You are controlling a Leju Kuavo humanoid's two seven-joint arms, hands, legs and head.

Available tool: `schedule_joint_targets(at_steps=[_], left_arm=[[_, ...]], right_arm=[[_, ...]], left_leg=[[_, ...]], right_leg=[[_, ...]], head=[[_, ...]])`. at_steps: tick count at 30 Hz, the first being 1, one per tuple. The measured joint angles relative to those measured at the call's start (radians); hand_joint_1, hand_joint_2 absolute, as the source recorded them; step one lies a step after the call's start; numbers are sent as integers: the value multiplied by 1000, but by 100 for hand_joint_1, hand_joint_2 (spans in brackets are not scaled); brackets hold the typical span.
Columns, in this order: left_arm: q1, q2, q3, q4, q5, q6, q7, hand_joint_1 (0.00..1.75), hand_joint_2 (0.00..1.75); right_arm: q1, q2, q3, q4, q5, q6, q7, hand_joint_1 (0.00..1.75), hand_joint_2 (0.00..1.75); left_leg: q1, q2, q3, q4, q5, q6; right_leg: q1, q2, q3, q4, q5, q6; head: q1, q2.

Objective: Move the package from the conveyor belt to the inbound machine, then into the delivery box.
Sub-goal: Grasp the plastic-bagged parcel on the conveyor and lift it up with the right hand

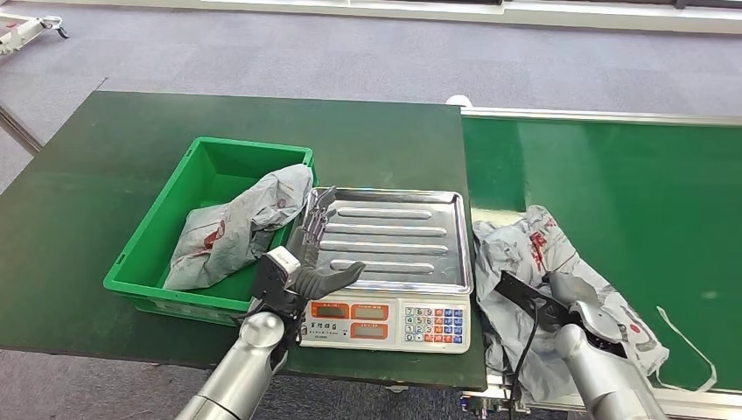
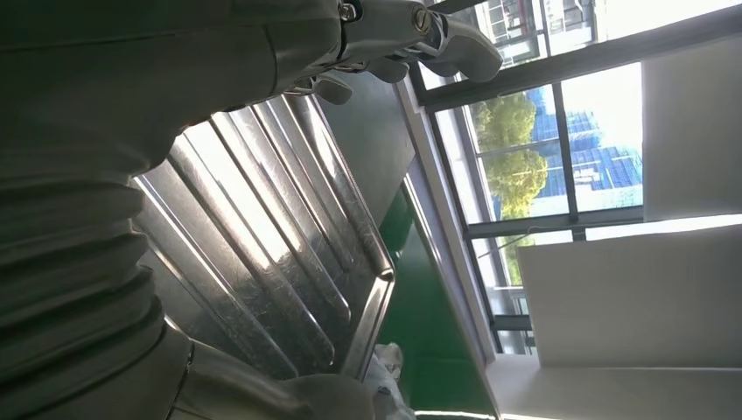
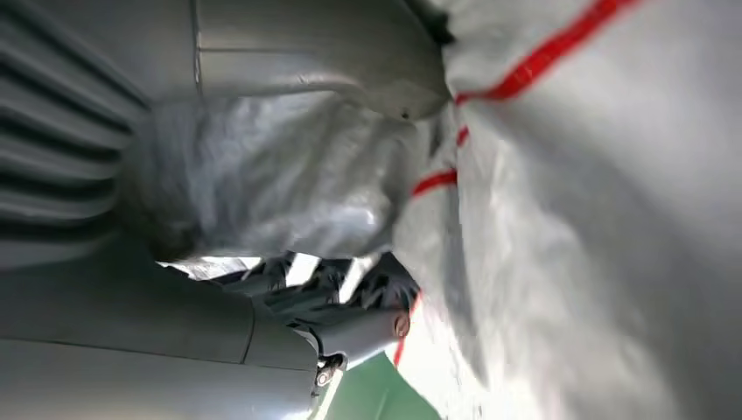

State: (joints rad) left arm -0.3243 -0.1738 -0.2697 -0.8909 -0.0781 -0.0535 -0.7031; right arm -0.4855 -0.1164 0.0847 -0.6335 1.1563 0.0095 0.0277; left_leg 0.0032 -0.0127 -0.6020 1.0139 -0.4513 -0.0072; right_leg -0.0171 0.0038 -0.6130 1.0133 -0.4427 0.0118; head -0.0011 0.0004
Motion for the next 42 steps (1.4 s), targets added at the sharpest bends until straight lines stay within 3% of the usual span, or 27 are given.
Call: schedule_joint_targets(at_steps=[9,19,23,27,35,42], left_arm=[[21,3,0,-25,3,2,0,0,175],[40,9,0,-67,8,-12,0,0,175],[40,7,0,-65,15,-24,0,0,175],[40,0,0,-57,20,-32,0,0,175],[42,-16,0,-49,24,-32,0,0,175],[50,-24,0,-66,28,16,0,0,175]], right_arm=[[34,1,1,-79,-89,-109,-87,175,175],[139,22,-15,-390,-209,-451,-324,175,175],[184,27,-38,-532,-166,-596,-357,175,175],[215,39,-64,-660,-150,-672,-378,175,175],[242,75,-114,-887,-164,-707,-450,175,175],[225,87,-108,-932,-163,-657,-469,175,175]], left_leg=[[0,0,-1,0,0,0],[0,0,-2,0,0,0],[0,0,-2,0,0,0],[0,0,-2,0,0,0],[0,0,-2,0,0,0],[0,1,-3,0,0,0]], right_leg=[[0,0,-1,0,0,0],[0,0,-2,0,0,0],[0,0,-2,0,0,0],[0,0,-2,0,0,0],[0,0,-3,0,0,0],[0,0,-2,0,0,0]], head=[[0,0],[0,0],[0,0],[0,0],[0,0],[0,0]])
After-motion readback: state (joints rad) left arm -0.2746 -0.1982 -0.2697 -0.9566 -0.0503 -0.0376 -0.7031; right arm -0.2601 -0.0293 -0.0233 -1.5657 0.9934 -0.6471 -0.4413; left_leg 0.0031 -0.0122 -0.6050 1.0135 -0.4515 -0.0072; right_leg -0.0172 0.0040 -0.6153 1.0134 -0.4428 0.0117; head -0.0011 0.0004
